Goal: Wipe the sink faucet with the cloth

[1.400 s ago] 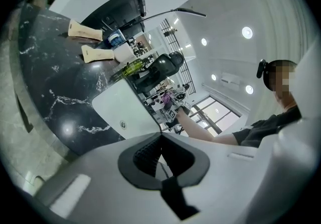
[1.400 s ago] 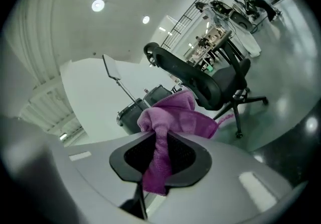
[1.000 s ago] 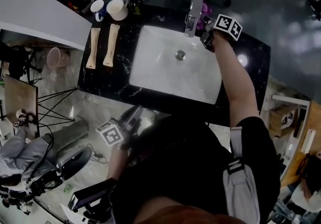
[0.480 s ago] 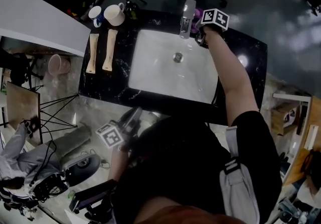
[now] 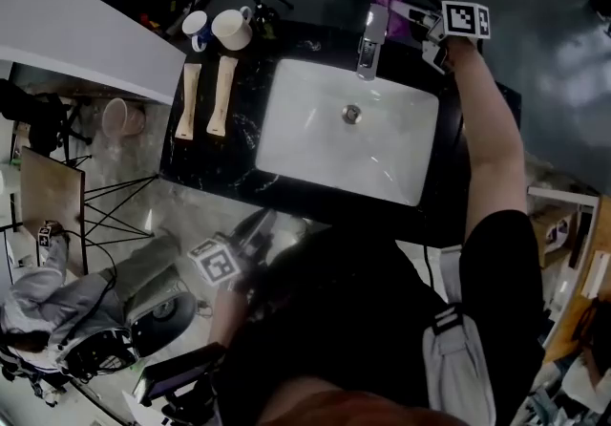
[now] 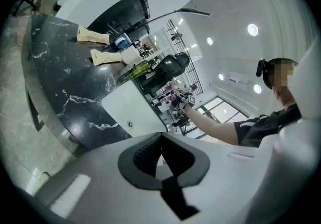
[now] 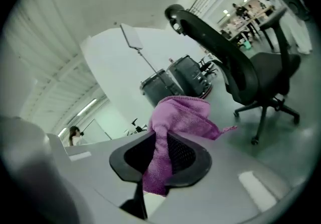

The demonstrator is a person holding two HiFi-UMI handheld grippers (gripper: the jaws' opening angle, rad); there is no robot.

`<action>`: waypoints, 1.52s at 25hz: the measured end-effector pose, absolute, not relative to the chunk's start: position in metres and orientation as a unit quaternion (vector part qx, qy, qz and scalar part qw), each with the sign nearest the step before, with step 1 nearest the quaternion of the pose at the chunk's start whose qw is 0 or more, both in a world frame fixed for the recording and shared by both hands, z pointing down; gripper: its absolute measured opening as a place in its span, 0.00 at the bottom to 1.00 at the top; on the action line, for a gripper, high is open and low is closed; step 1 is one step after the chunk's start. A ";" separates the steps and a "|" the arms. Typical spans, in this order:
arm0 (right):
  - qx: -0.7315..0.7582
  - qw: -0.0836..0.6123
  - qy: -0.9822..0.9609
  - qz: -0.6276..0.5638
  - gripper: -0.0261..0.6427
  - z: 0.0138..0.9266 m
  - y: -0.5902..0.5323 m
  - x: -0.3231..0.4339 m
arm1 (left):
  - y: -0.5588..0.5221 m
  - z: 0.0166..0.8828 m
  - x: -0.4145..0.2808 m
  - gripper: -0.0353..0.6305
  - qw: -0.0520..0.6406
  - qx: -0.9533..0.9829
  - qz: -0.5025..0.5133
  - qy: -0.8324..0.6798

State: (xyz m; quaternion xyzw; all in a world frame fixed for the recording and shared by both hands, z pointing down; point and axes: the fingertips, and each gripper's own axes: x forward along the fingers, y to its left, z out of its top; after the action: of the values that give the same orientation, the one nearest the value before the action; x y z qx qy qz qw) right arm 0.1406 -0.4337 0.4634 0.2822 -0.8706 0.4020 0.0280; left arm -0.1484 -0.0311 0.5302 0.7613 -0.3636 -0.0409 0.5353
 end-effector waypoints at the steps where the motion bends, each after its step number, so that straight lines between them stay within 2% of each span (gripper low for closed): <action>1: 0.246 0.044 -0.892 0.377 0.16 0.450 -0.435 0.133 | -0.032 0.530 -0.148 0.05 0.536 0.761 -0.039 -0.365; 5: 0.176 0.113 -0.901 0.380 0.16 0.452 -0.443 0.125 | -0.034 0.532 -0.145 0.05 0.540 0.754 -0.035 -0.373; 13: 0.115 0.145 -0.847 0.498 0.16 0.517 -0.455 0.124 | -0.027 0.550 -0.145 0.05 0.565 0.720 -0.036 -0.402; 19: 0.118 0.234 -0.806 0.530 0.16 0.578 -0.450 0.121 | -0.023 0.557 -0.140 0.05 0.580 0.700 -0.031 -0.417; 24: 0.109 0.336 -0.783 0.512 0.16 0.616 -0.441 0.114 | -0.021 0.559 -0.134 0.05 0.587 0.691 -0.022 -0.422; 28: 0.087 0.372 -0.796 0.470 0.16 0.626 -0.446 0.109 | -0.022 0.560 -0.133 0.05 0.586 0.690 -0.020 -0.426; 34: 0.096 0.361 -0.802 0.466 0.16 0.627 -0.447 0.109 | -0.020 0.559 -0.132 0.05 0.583 0.690 -0.021 -0.429; 38: 0.135 0.307 -0.822 0.461 0.16 0.620 -0.449 0.113 | -0.019 0.556 -0.135 0.05 0.576 0.695 -0.027 -0.429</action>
State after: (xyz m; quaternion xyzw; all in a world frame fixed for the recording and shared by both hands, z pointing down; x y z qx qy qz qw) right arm 0.1132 -0.4491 0.6203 0.1349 -0.8216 0.4609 0.3072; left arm -0.1354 -0.0187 0.5561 0.6953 -0.4293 -0.0273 0.5757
